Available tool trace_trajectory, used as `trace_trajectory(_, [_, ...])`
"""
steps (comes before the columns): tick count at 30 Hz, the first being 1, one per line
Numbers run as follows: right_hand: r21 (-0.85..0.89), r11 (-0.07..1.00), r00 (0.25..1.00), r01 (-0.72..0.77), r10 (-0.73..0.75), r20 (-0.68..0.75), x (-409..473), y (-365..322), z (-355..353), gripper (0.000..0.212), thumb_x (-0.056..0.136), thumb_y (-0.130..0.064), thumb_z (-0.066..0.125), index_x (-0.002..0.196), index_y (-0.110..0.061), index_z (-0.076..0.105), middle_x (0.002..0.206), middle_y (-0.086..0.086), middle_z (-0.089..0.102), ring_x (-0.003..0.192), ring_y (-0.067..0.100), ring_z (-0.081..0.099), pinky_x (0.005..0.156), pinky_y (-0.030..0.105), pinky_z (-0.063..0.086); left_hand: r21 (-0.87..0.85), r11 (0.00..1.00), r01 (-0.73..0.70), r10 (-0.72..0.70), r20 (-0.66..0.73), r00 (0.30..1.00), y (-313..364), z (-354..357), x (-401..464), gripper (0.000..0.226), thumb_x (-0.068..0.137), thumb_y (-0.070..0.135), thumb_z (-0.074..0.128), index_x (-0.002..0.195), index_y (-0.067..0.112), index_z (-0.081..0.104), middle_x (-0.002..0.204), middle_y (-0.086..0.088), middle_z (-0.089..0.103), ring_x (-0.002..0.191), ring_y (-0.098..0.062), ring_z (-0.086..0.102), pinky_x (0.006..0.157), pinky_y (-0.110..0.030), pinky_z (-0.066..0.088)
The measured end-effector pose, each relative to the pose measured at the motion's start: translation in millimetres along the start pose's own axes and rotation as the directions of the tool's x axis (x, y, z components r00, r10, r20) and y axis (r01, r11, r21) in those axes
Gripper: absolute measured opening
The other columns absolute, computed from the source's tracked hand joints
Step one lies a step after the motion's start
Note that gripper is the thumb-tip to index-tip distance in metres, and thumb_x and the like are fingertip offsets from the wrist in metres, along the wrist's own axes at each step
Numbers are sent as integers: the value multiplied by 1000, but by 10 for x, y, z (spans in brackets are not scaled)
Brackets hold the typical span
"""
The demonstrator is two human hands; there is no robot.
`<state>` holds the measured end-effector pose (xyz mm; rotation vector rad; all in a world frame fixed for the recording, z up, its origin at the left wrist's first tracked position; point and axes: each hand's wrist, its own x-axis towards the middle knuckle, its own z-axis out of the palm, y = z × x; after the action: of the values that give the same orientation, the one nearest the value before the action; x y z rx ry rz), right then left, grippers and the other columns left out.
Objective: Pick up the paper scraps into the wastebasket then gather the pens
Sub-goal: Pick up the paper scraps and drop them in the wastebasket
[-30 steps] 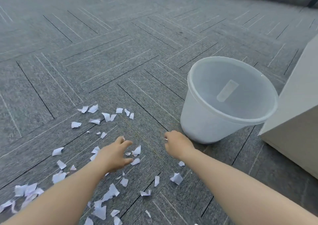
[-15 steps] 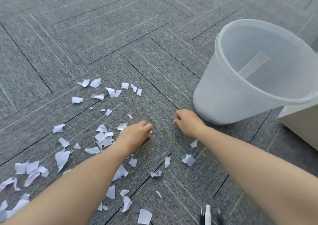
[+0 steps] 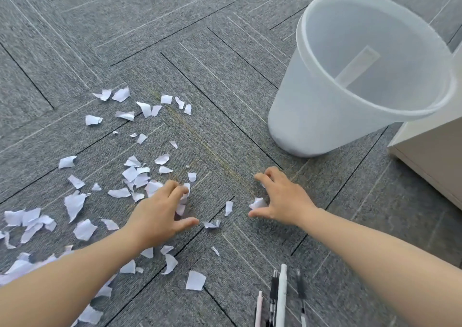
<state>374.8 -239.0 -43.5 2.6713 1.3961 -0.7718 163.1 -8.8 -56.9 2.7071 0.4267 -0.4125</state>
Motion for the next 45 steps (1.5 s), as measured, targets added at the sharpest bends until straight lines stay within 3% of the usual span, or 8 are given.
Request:
trace_trajectory(5, [-63, 998, 991, 4, -13, -137, 81, -1, 214, 62, 87, -64, 46, 129, -21, 38, 120, 4, 38, 104, 18, 47, 63, 26, 49, 275, 942, -191, 180, 65, 982, 266, 144, -6, 115, 60, 92, 15, 151, 23, 6, 141, -3, 34, 107, -16, 51, 69, -25, 49])
trace_trajectory(16, [-55, 992, 949, 117, -128, -289, 249, -37, 269, 16, 87, 4, 54, 90, -11, 49, 75, -2, 40, 53, 16, 38, 43, 27, 32, 344, 831, -437, 473, -24, 881, 568, 285, 405, 40, 91, 44, 39, 123, 20, 42, 88, -6, 55, 65, -19, 53, 39, -26, 29])
trace_trajectory(24, [383, 908, 929, 173, -21, -370, 153, -813, 426, 12, 98, -15, 46, 97, -9, 57, 87, 4, 59, 65, 25, 57, 54, 33, 43, 124, 941, -314, 315, 15, 949, 414, 96, 349, 14, 93, 3, 37, 99, 16, 40, 89, -3, 49, 72, -23, 54, 55, -31, 41])
trace_trajectory(28, [320, 886, 891, 336, -188, -414, 388, -1224, 408, 12, 98, -15, 47, 96, -9, 58, 84, 2, 56, 65, 18, 52, 52, 33, 48, -92, 996, -19, -8, -284, 959, -249, 22, -84, 16, 98, 20, 35, 82, 20, 36, 68, 7, 38, 45, -16, 38, 37, -27, 31])
trace_trajectory(32, [100, 893, 837, 439, -366, -406, 634, -1617, 434, 12, 94, -18, 56, 93, -8, 61, 83, 3, 54, 61, 17, 48, 44, 32, 50, -21, 979, 203, -193, -413, 890, -657, -24, -228, 28, 95, 34, 37, 89, 12, 51, 92, -5, 51, 67, -21, 49, 49, -28, 37])
trace_trajectory(36, [-139, 933, 861, 332, -360, -358, 781, -1603, 460, 54, 84, -59, 56, 123, -22, 50, 122, 10, 49, 97, 25, 53, 76, 37, 48, 40, 945, 325, -300, -289, 909, -814, -7, -117, 69, 87, 59, 44, 140, 19, 28, 151, -11, 20, 138, -31, 22, 110, -49, 25])
trace_trajectory(40, [-163, 950, 919, 267, -302, -255, 889, -1521, 482, 93, 78, -81, 31, 151, -26, 13, 159, 15, 9, 145, 34, 13, 115, 53, 18, 64, 976, 206, -191, -190, 963, -865, 138, 3, 87, 86, 72, 23, 150, 22, -8, 159, -3, -10, 146, -21, -14, 118, -46, -2])
trace_trajectory(45, [-149, 914, 895, 378, -402, -195, 1279, -1667, 404, 87, 89, -71, 26, 153, -15, 5, 161, 10, 4, 148, 28, -3, 120, 45, 1, 68, 991, 111, -81, -344, 936, -924, 174, 70, 67, 92, 53, 31, 142, 9, 34, 142, -11, 42, 133, -26, 32, 111, -40, 26])
